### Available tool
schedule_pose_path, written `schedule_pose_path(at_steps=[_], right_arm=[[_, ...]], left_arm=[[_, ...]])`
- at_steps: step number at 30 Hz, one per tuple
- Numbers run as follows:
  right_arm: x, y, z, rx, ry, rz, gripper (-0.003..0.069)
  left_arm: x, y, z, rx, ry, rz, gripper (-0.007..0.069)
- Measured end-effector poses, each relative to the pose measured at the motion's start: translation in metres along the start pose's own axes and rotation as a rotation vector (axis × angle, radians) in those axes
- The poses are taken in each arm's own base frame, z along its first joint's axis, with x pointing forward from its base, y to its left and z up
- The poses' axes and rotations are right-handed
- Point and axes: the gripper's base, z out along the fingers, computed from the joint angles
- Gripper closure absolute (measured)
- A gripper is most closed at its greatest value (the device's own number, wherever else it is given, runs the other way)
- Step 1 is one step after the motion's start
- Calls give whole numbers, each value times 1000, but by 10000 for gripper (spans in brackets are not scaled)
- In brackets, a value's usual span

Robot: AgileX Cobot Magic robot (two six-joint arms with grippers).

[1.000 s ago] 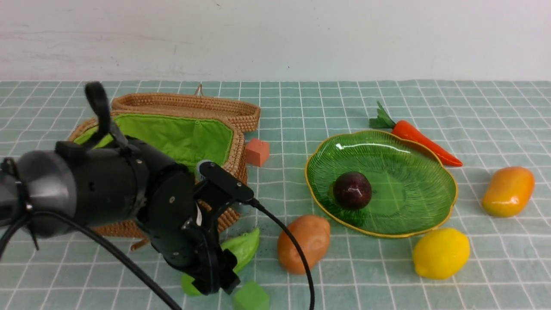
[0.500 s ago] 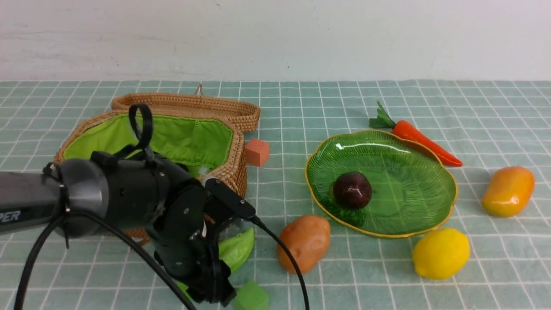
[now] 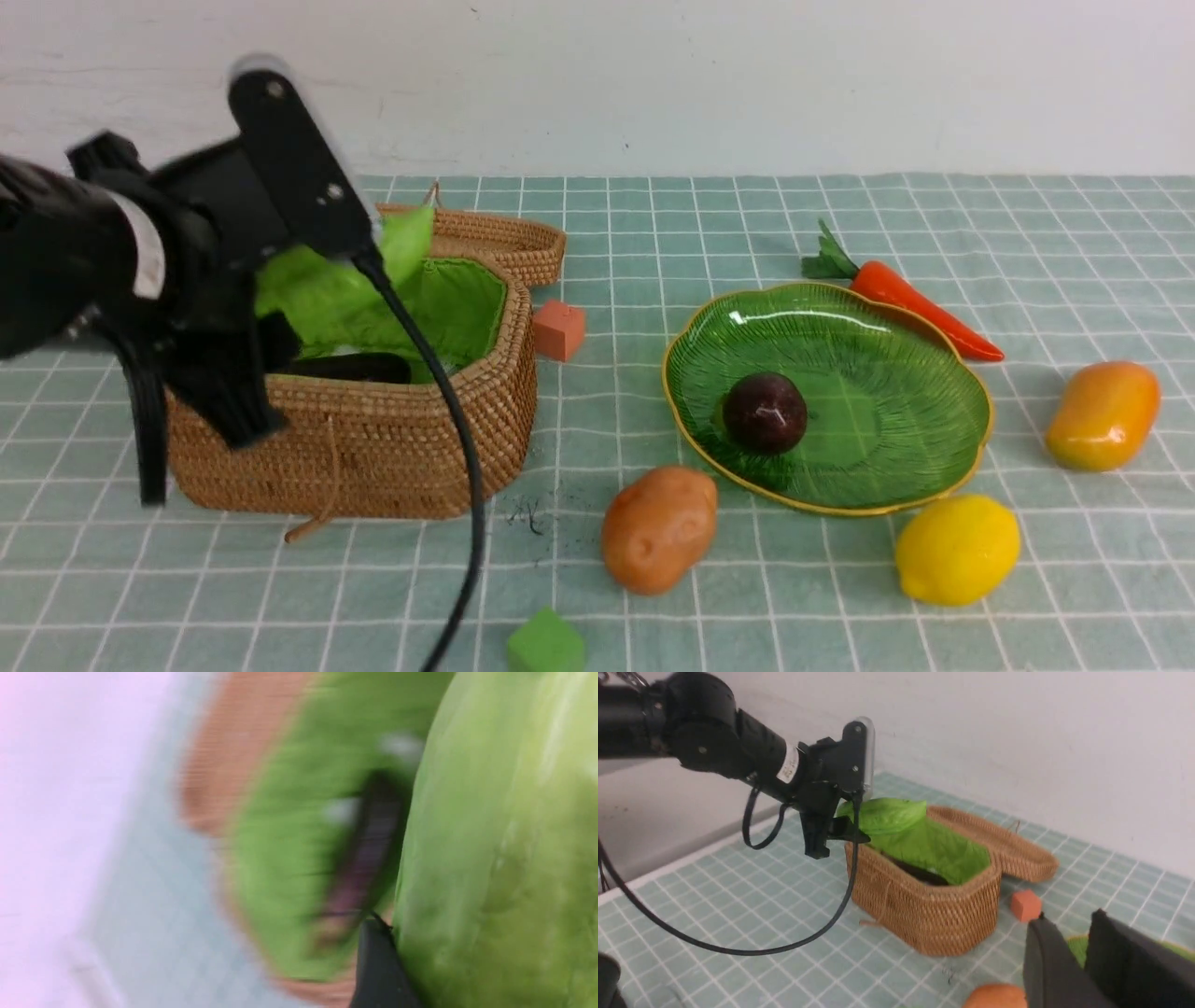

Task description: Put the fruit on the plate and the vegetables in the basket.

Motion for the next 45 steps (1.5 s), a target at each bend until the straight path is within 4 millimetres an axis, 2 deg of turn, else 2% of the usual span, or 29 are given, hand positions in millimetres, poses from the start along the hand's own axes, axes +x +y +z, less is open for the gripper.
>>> schedule_pose_path(at_steps=[4, 5, 7, 8, 10, 12, 14, 15, 16, 17, 18, 19, 23, 25, 27, 28, 29, 33, 35, 36, 38, 42, 43, 44, 45], right_arm=[[-4, 4, 0, -39, -41, -2, 519], [-4, 4, 0, -41, -43, -2, 519], [-4, 5, 0, -55, -43, 3, 519], [-4, 5, 0, -57, -41, 3, 519], [-1, 7, 0, -78, -12, 1, 519], [0, 8, 0, -90, 5, 1, 519], [2, 9, 0, -98, 17, 0, 519], [2, 9, -1, -102, 23, 0, 519], [3, 10, -1, -106, 31, -1, 519], [3, 10, -1, -108, 33, -1, 519], [4, 10, -1, -107, 40, -5, 518], [4, 9, -1, -101, 44, -10, 517], [7, 5, 0, -55, 74, -21, 518], [9, 2, 0, -27, 97, -1, 518], [10, 1, -1, -13, 116, 11, 518], [14, 0, -1, 7, 156, 30, 518], [17, -2, -2, 25, 187, 46, 518], [27, -7, -5, 91, 303, 105, 516], [32, -8, -6, 109, 350, 121, 516], [33, -8, -7, 110, 367, 121, 514], [34, -8, -7, 109, 376, 125, 515], [34, -8, -7, 109, 379, 124, 515], [34, -7, -7, 109, 382, 125, 515], [35, -7, -7, 108, 385, 124, 515], [35, -7, -7, 109, 387, 124, 515]], left_arm=[[2, 18, 29, -28, 44, 33, 211], [2, 19, 33, -27, 51, 37, 211], [5, 20, 60, -3, 101, 55, 211], [5, 19, 62, -2, 104, 60, 211], [9, 13, 84, 23, 149, 100, 211], [9, 12, 89, 28, 154, 112, 203], [8, 12, 90, 22, 147, 104, 162], [8, 12, 90, 17, 143, 96, 129], [7, 14, 90, 6, 133, 76, 60], [7, 14, 90, 5, 133, 73, 50], [6, 14, 90, 0, 130, 48, -2], [6, 14, 90, -2, 130, 23, -23], [9, 12, 89, 11, 163, -110, -23], [5, 3, 85, 53, 190, -265, 29], [2, -3, 82, 77, 199, -320, 62], [-12, -19, 71, 140, 182, -405, 163], [-19, -27, 67, 170, 174, -441, 219], [-61, -76, 38, 354, 93, -517, 521], [-77, -99, 30, 453, 98, -541, 618], [-86, -110, 29, 501, 126, -540, 638], [-96, -122, 33, 546, 164, -526, 636], [-115, -136, 56, 583, 204, -453, 536], [-120, -139, 63, 585, 204, -432, 482], [-127, -142, 72, 588, 196, -405, 379], [-130, -144, 78, 586, 191, -398, 309]])
